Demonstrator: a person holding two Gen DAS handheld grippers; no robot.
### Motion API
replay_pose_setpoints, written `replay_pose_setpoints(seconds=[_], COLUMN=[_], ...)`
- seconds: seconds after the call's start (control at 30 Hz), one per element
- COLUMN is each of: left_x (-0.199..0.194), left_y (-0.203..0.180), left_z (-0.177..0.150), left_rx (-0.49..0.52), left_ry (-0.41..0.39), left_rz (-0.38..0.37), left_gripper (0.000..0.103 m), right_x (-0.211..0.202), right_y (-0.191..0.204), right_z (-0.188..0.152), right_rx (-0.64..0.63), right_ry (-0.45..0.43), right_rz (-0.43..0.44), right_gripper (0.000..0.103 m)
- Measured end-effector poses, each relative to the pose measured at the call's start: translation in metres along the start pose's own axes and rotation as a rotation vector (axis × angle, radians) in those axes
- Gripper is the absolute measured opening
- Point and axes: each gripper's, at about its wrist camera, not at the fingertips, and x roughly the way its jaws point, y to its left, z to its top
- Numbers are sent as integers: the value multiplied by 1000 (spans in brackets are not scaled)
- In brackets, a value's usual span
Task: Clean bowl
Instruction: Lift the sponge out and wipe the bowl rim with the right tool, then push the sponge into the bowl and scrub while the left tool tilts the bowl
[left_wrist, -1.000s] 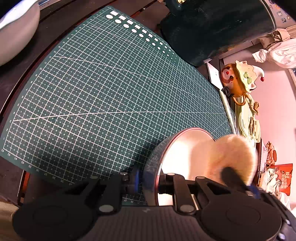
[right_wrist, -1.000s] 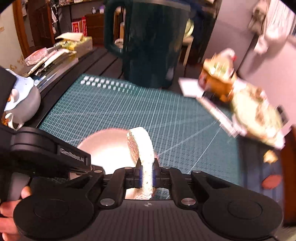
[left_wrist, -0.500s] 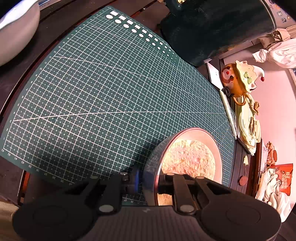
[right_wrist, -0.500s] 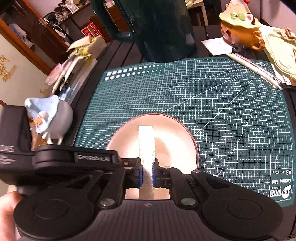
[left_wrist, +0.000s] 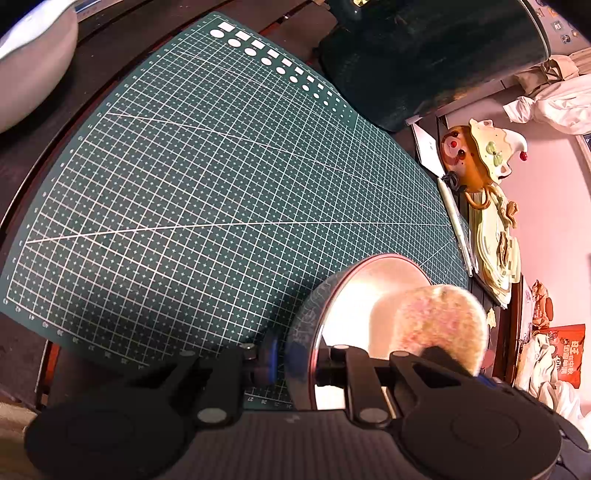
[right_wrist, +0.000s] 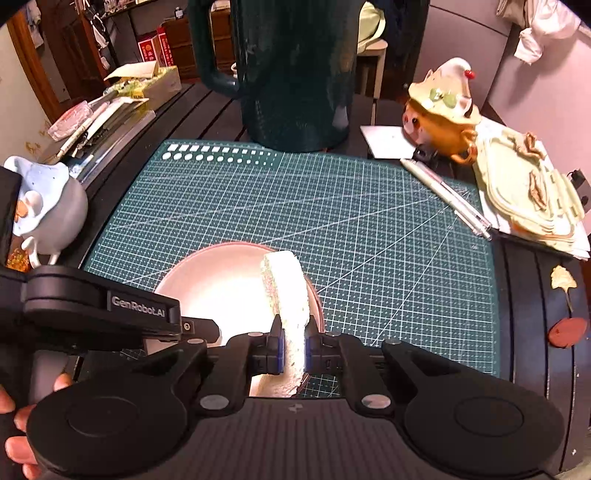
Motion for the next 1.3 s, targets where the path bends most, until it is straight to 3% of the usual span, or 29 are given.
replay_pose_setpoints(seconds=[0.3,0.47,0.6,0.8,1.0,1.3], left_x=[0,-1,-1,-1,-1,0], left_y=[1,1,1,5,6,0], left_z=[1,0,0,1,1,-1], left_rx=[8,4,3,2,-4,10], left_ry=[3,2,2,3,2,1], left_rz=[2,4,6,3,-2,2], left_gripper=[16,16,16,16,16,18], right_x=[-27,-37,-21,17,33,10], right_y=[0,-2,-8,-3,3,5], right_z=[4,5,8,7,2,1], right_rx=[-20,14,84,110,98,7], right_ry=[-100,-138,-47,56,71,4], right_rz=[-66,-27,162,195,211,-11], right_gripper=[8,9,9,9,9,8])
